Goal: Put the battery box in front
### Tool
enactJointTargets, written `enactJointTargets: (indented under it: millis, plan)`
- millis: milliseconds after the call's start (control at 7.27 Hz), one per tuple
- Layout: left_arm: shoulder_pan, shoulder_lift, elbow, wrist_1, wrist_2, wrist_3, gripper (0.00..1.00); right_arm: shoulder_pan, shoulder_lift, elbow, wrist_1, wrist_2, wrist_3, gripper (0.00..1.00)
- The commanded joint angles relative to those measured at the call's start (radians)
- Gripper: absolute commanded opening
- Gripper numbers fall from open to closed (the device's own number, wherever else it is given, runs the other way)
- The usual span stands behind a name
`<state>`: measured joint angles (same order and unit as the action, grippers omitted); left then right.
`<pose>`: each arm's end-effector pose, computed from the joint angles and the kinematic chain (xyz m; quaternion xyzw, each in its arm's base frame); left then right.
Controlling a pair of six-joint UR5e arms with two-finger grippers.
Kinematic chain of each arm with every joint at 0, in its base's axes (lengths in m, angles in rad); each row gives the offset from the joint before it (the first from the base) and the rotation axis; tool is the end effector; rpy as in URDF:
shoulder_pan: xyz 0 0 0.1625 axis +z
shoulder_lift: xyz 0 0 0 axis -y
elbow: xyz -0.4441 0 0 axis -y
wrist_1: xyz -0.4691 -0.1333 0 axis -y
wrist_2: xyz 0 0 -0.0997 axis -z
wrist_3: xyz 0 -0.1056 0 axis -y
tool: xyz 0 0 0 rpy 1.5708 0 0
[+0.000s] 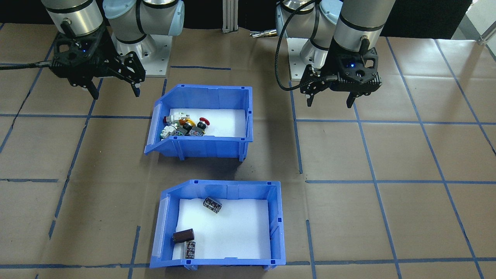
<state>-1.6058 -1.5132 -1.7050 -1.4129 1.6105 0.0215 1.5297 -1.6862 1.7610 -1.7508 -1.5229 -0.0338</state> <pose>-0.1483 -0.5452 0.4729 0.0274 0.9986 -0.0408 0.0196 0.1166 -0.5321 0.4742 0.0024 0.9983 -0.0534 0.0219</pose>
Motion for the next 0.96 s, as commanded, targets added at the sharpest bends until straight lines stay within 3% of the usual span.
enactJointTargets:
  millis: [0, 138, 413, 826]
  plan:
    - [0.000, 0.004, -0.002, -0.009, -0.006, -0.012, 1.00, 0.007, 0.107, -0.140, 0.100, -0.020, 0.144, 1.00]
    - [0.001, 0.002, -0.002, -0.012, -0.007, -0.015, 1.00, 0.007, 0.132, -0.191, 0.170, -0.052, 0.146, 1.00]
    - [0.003, 0.005, -0.002, 0.015, -0.032, -0.017, 1.00, 0.007, 0.135, -0.190, 0.178, -0.039, 0.163, 1.00]
    - [0.015, 0.018, -0.008, 0.003, -0.021, -0.034, 1.00, 0.007, 0.132, -0.189, 0.178, -0.045, 0.163, 1.00]
